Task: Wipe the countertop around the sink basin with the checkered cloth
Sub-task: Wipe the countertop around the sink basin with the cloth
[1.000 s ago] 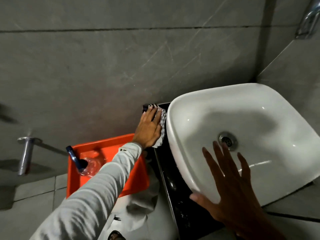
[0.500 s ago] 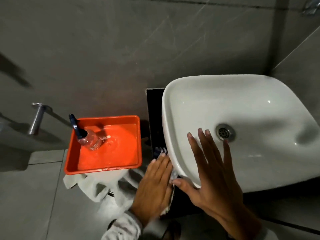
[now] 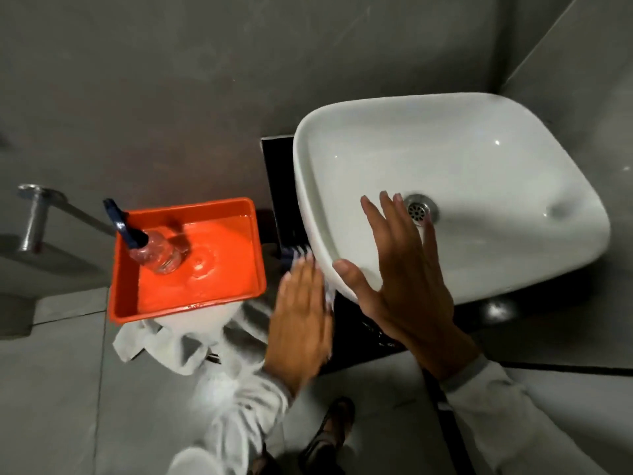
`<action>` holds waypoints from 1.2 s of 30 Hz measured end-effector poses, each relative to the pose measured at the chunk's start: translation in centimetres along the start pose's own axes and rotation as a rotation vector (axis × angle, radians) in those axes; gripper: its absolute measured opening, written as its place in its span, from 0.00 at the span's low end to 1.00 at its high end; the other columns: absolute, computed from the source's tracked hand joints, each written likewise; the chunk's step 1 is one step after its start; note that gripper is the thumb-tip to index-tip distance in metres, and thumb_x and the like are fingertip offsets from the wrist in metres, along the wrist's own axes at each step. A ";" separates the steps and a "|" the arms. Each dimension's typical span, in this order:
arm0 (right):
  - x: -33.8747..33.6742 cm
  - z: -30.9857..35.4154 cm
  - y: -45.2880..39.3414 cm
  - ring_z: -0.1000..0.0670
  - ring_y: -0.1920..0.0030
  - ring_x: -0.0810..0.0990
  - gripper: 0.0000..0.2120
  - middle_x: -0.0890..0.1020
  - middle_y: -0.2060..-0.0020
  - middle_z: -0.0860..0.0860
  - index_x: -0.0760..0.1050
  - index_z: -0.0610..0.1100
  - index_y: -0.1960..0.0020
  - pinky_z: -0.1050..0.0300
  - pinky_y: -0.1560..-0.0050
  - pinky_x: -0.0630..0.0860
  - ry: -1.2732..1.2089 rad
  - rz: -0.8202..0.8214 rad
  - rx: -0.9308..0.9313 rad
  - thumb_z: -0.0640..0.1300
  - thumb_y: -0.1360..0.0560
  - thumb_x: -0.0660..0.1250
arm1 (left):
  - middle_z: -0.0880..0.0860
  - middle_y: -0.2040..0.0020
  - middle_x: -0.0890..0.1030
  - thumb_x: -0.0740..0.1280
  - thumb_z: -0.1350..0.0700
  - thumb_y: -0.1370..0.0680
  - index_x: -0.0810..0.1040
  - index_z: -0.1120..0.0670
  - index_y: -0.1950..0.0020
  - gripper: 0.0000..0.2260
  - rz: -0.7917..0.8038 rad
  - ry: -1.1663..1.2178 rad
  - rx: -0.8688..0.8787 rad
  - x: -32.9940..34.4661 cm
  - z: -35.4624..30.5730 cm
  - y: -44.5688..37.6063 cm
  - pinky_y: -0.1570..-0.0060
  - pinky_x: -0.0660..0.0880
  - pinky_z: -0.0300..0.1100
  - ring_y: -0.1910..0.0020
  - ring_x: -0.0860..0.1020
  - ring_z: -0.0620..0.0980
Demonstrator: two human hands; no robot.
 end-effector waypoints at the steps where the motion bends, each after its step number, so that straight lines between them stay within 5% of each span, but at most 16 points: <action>1: 0.0 -0.1 -0.1 0.46 0.17 0.53 0.44 0.60 0.18 0.43 0.57 0.45 0.19 0.31 0.21 0.55 0.011 0.002 0.024 0.74 0.22 0.42 | 0.65 0.18 0.62 0.60 0.55 0.21 0.64 0.66 0.20 0.30 0.027 -0.030 0.039 0.9 -1.7 2.0 0.16 0.54 0.58 0.17 0.59 0.65; 3: 0.0 0.0 -0.3 0.45 0.17 0.55 0.44 0.62 0.19 0.43 0.59 0.45 0.19 0.32 0.21 0.56 0.000 0.008 0.041 0.74 0.23 0.41 | 0.64 0.19 0.66 0.64 0.56 0.23 0.66 0.64 0.21 0.31 0.050 -0.026 0.091 2.1 -4.8 4.1 0.17 0.60 0.58 0.18 0.63 0.64; 6: -1.1 0.2 -0.3 0.43 0.18 0.59 0.39 0.65 0.21 0.41 0.63 0.41 0.21 0.34 0.22 0.60 -0.165 -0.040 0.096 0.67 0.21 0.52 | 0.61 0.15 0.58 0.59 0.53 0.16 0.58 0.62 0.17 0.29 0.124 0.054 0.067 1.7 -5.8 3.6 0.15 0.47 0.56 0.15 0.53 0.59; 9: -3.6 -0.3 2.5 0.43 0.27 0.72 0.25 0.75 0.29 0.43 0.72 0.38 0.28 0.43 0.27 0.71 -0.376 -0.372 0.139 0.53 0.19 0.60 | 0.55 0.15 0.53 0.56 0.53 0.14 0.59 0.59 0.17 0.26 0.133 0.275 0.080 -1.4 -3.3 3.5 0.14 0.49 0.52 0.14 0.49 0.55; 12: -2.9 0.6 10.6 0.57 0.39 0.76 0.09 0.77 0.43 0.54 0.76 0.47 0.39 0.58 0.38 0.74 -0.429 -0.627 0.298 0.46 0.17 0.61 | 0.52 0.17 0.60 0.54 0.52 0.14 0.65 0.56 0.19 0.24 -0.093 0.316 0.106 -7.7 0.4 3.2 0.16 0.53 0.49 0.16 0.56 0.49; 14: 0.8 3.1 14.4 0.55 0.42 0.78 0.09 0.80 0.45 0.52 0.78 0.47 0.42 0.53 0.43 0.77 -0.365 -0.458 0.337 0.44 0.18 0.60 | 0.55 0.17 0.63 0.54 0.51 0.15 0.66 0.58 0.19 0.24 -0.172 0.207 0.241 -11.3 0.6 1.2 0.16 0.56 0.53 0.17 0.60 0.52; 16: 5.4 5.2 15.0 0.47 0.35 0.78 0.15 0.80 0.35 0.48 0.78 0.44 0.35 0.46 0.38 0.79 -0.227 -0.202 0.296 0.46 0.18 0.60 | 0.60 0.18 0.66 0.54 0.49 0.14 0.67 0.59 0.20 0.25 -0.186 0.101 0.438 -13.6 -1.6 -1.6 0.17 0.60 0.58 0.17 0.63 0.57; 18: 8.3 5.7 13.1 0.44 0.26 0.73 0.22 0.75 0.27 0.43 0.74 0.40 0.28 0.44 0.28 0.74 -0.101 -0.062 0.281 0.49 0.18 0.62 | 0.62 0.18 0.66 0.53 0.46 0.13 0.66 0.59 0.19 0.26 -0.161 -0.028 0.641 -14.3 -4.9 -4.3 0.18 0.61 0.60 0.18 0.63 0.59; 21: 10.1 4.9 9.8 0.43 0.26 0.73 0.27 0.76 0.28 0.40 0.73 0.36 0.28 0.45 0.23 0.64 0.074 0.046 0.323 0.53 0.19 0.60 | 0.61 0.16 0.62 0.53 0.42 0.14 0.62 0.57 0.17 0.29 -0.049 -0.209 0.861 -12.3 -9.2 -7.1 0.17 0.59 0.61 0.16 0.59 0.59; 30: 9.2 -3.3 12.6 0.47 0.22 0.68 0.24 0.72 0.24 0.46 0.67 0.41 0.23 0.45 0.24 0.69 0.062 -0.037 0.042 0.44 0.18 0.58 | 0.57 0.13 0.48 0.47 0.36 0.14 0.44 0.55 0.14 0.35 0.146 -0.406 0.939 -7.9 -9.6 -8.5 0.16 0.53 0.61 0.13 0.46 0.53; 36: 7.3 -11.8 13.4 0.41 0.34 0.81 0.21 0.83 0.36 0.41 0.80 0.36 0.34 0.43 0.28 0.71 0.088 -0.185 -0.113 0.41 0.19 0.53 | 0.57 0.13 0.49 0.48 0.36 0.15 0.44 0.55 0.14 0.35 0.194 -0.414 0.890 -7.8 -9.4 -8.7 0.17 0.52 0.62 0.13 0.48 0.53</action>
Point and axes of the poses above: each hand's wrist, its own y-axis away from the middle knuckle, its own x-axis out of the palm, z = x × y, the point moved 6 cm from there along -y, towards the middle knuckle
